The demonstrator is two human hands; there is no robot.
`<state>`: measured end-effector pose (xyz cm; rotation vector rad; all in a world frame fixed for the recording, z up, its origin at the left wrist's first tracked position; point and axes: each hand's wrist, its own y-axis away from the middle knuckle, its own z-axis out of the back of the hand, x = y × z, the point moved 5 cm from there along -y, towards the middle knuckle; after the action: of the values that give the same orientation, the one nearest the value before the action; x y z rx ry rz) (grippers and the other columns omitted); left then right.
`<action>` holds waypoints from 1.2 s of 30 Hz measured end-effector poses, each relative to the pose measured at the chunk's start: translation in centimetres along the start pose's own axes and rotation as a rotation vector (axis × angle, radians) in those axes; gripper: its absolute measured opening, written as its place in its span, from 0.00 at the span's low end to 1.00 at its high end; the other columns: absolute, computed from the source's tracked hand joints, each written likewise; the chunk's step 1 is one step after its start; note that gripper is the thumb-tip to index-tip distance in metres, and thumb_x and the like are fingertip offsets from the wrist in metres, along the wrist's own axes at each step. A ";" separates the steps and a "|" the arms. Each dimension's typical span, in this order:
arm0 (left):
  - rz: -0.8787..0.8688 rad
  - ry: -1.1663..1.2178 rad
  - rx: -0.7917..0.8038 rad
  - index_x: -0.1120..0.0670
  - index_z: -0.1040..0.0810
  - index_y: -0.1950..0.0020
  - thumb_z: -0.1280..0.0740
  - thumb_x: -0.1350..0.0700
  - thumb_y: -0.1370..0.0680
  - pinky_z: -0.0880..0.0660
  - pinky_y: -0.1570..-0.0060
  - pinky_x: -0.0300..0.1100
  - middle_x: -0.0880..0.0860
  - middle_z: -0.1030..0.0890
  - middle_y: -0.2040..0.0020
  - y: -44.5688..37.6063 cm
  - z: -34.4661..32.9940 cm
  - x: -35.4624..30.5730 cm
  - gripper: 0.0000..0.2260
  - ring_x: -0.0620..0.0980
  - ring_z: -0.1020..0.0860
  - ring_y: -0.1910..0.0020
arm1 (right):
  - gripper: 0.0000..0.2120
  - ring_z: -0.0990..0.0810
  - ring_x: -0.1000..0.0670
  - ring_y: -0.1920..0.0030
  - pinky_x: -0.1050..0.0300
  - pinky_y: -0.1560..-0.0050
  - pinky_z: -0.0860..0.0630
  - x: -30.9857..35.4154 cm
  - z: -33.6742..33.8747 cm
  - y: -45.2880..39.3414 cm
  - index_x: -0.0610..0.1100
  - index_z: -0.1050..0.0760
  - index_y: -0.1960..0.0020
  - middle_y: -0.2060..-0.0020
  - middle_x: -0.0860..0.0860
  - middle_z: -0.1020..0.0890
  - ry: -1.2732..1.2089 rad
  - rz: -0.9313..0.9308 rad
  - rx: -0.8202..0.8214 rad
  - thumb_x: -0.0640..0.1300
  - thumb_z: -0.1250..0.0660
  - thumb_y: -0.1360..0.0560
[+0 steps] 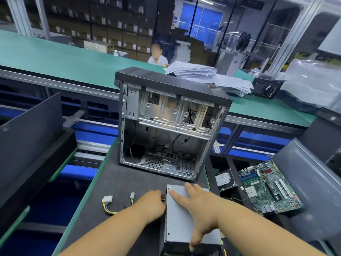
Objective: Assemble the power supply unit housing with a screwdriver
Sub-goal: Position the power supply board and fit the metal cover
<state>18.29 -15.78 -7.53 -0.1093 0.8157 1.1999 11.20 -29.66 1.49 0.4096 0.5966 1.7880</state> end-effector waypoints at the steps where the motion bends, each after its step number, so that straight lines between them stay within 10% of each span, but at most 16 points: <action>1: 0.016 0.039 -0.012 0.49 0.21 0.43 0.37 0.47 0.24 0.26 0.50 0.40 0.50 0.19 0.45 0.1 0.2 0.0 0.13 0.51 0.21 0.47 | 0.69 0.66 0.39 0.22 0.34 0.24 0.50 0.0 0.0 0.0 0.72 0.80 0.35 0.22 0.44 0.67 -0.005 -0.002 0.000 0.64 0.20 0.43; 22: 0.072 0.214 -0.034 0.51 0.22 0.49 0.34 0.49 0.24 0.33 0.68 0.32 0.45 0.21 0.56 0.8 -0.3 -1.1 0.08 0.42 0.24 0.59 | 0.66 0.66 0.39 0.22 0.34 0.25 0.46 0.0 -0.1 0.6 0.67 0.76 0.28 0.22 0.43 0.67 -0.024 0.002 0.009 0.61 0.21 0.37; 30: 0.137 0.200 0.006 0.53 0.21 0.48 0.46 0.52 0.16 0.33 0.47 0.40 0.57 0.20 0.41 1.1 0.4 0.0 0.15 0.55 0.24 0.40 | 0.66 0.66 0.39 0.22 0.33 0.26 0.45 0.0 -0.6 0.5 0.66 0.76 0.28 0.22 0.43 0.67 -0.044 0.005 0.020 0.59 0.21 0.37; 36: 0.159 0.238 0.040 0.48 0.20 0.41 0.49 0.35 0.20 0.38 0.29 0.56 0.52 0.19 0.42 1.1 0.3 0.5 0.25 0.53 0.24 0.38 | 0.67 0.66 0.39 0.22 0.32 0.26 0.47 0.0 -1.4 -0.3 0.66 0.76 0.28 0.22 0.43 0.67 -0.049 -0.002 0.031 0.60 0.20 0.38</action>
<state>17.58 -14.84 -7.22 -0.1586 1.0722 1.3355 10.61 -29.85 0.16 0.4733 0.5906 1.7637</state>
